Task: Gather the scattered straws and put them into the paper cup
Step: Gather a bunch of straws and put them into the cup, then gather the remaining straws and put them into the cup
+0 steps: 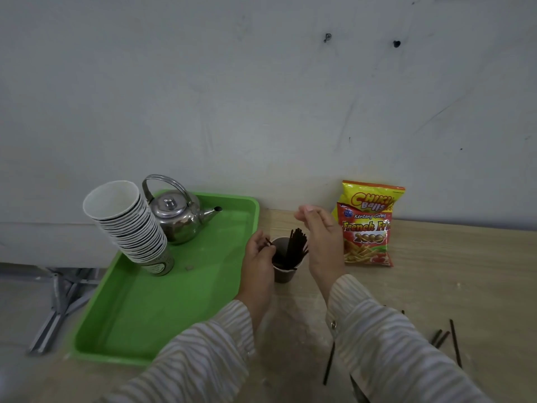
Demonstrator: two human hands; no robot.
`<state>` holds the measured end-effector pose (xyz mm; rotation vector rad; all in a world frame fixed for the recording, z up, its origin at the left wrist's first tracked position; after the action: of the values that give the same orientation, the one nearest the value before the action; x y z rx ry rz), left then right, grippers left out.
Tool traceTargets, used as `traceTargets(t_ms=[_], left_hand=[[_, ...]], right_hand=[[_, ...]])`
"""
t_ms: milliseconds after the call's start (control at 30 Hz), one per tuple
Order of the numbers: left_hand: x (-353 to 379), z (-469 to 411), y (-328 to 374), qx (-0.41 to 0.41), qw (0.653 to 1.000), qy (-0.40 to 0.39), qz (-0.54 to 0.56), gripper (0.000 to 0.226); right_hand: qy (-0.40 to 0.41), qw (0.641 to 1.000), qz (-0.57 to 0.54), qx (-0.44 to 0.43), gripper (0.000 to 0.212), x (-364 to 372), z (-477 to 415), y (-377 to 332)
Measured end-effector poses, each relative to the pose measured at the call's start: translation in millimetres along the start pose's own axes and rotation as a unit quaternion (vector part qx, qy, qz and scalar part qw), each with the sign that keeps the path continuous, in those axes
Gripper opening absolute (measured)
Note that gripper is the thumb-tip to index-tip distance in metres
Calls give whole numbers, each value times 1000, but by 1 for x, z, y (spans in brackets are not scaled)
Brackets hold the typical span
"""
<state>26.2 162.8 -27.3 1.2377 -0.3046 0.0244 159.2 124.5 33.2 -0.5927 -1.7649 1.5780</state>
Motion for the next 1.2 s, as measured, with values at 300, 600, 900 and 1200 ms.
traceTargets(t_ms=[300, 600, 900, 1200], left_hand=[[-17, 42, -14, 5, 999, 0, -44, 52], [-11, 87, -76, 73, 910, -90, -399, 51], [14, 109, -107, 148, 749, -148, -629, 57], [51, 114, -123, 183, 719, -169, -649, 57]], right_hand=[[67, 990, 102, 70, 13, -67, 24, 15], [-101, 876, 430, 192, 8, -111, 96, 78], [-203, 772, 595, 89, 28, -122, 127, 88], [-146, 720, 672, 91, 31, -184, 104, 79]])
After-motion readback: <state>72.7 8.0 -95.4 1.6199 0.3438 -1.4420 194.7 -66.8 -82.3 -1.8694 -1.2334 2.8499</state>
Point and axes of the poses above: each hand's wrist, its own z-axis away from the middle knuckle, its own x-axis out of the palm, y = z × x, the point moved 7 cm from there along -z, towards the middle knuckle, and after that the axes turned 1 degree about x, right-handed, at the moved point
